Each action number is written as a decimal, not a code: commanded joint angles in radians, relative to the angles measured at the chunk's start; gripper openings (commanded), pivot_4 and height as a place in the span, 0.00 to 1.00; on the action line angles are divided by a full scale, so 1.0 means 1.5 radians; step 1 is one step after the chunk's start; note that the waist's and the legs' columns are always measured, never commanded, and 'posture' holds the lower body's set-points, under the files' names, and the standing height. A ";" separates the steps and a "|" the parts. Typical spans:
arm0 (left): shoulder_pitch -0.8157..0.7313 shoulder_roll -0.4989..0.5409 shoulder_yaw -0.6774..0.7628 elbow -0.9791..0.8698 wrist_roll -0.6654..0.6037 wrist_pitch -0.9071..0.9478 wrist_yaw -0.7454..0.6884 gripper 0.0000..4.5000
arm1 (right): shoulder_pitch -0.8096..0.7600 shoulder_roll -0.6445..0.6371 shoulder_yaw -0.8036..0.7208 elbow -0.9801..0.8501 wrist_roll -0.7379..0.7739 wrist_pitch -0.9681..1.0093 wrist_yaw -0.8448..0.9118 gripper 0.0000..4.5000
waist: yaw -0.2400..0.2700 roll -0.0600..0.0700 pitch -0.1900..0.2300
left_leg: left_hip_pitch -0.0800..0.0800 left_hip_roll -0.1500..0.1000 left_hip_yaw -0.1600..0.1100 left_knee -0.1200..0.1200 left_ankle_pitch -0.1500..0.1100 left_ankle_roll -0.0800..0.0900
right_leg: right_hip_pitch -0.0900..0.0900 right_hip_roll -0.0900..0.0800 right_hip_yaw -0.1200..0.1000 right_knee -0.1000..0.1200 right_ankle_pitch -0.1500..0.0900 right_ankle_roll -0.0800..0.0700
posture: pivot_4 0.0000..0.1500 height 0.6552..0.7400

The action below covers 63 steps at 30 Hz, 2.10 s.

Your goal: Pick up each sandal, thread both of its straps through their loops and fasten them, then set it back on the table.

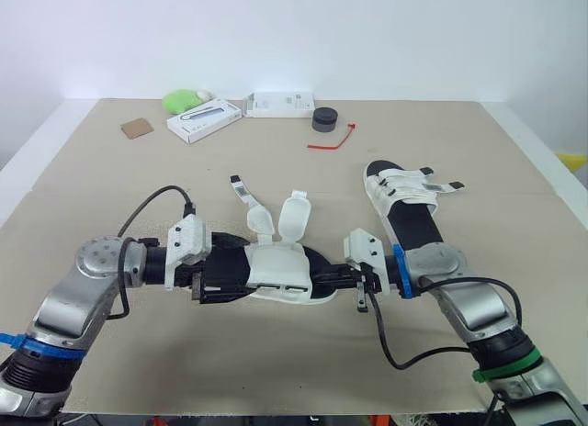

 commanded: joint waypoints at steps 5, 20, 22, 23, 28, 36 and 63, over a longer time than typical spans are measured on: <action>-0.128 -0.059 0.119 0.084 -0.188 0.326 0.185 1.00 | -0.015 -0.001 -0.003 0.009 -0.011 -0.029 0.005 0.04 | 0.000 0.000 0.000 | 0.000 0.000 -0.001 0.000 0.000 0.000 | 0.000 0.001 0.000 0.001 0.000 0.001 | 1.00 1.00; -0.298 -0.226 0.327 0.340 -0.338 0.679 0.537 1.00 | -0.019 0.009 -0.005 0.008 -0.014 -0.042 0.001 0.04 | -0.001 -0.001 0.000 | 0.001 -0.001 -0.003 0.000 0.002 -0.003 | 0.001 0.000 0.000 0.002 0.002 -0.002 | 1.00 1.00; -0.309 -0.230 0.346 0.371 -0.331 0.690 0.564 1.00 | -0.019 0.009 -0.005 0.007 -0.013 -0.041 0.001 0.04 | -0.001 -0.001 0.000 | 0.001 -0.002 -0.003 0.000 0.002 -0.004 | 0.001 -0.001 0.000 0.002 0.002 -0.002 | 1.00 1.00; -0.308 -0.225 0.339 0.371 -0.323 0.687 0.563 1.00 | -0.019 0.009 -0.005 0.006 -0.012 -0.040 0.000 0.04 | -0.001 -0.001 0.000 | 0.001 -0.002 -0.004 0.000 0.002 -0.004 | 0.001 -0.001 0.000 0.002 0.002 -0.002 | 1.00 1.00; -0.319 -0.228 0.339 0.401 -0.309 0.700 0.578 1.00 | -0.020 0.011 -0.005 0.005 -0.011 -0.039 0.000 0.04 | -0.001 -0.001 0.000 | 0.001 -0.003 -0.004 0.000 0.003 -0.006 | 0.001 -0.002 0.000 0.003 0.002 -0.002 | 1.00 1.00; -0.413 -0.277 0.392 0.545 -0.294 0.668 0.629 1.00 | -0.028 0.015 -0.004 0.012 -0.013 -0.040 -0.001 0.04 | 0.000 -0.001 0.000 | 0.001 -0.004 -0.005 0.000 0.005 -0.007 | 0.001 -0.002 0.000 0.003 0.003 -0.002 | 1.00 1.00; -0.559 -0.269 0.413 0.857 -0.202 0.546 0.580 0.01 | -0.039 0.015 -0.002 0.018 -0.019 -0.044 0.005 0.00 | -0.001 -0.001 0.000 | 0.001 -0.004 -0.005 0.000 0.005 -0.008 | 0.001 -0.002 0.000 0.003 0.003 -0.001 | 1.00 1.00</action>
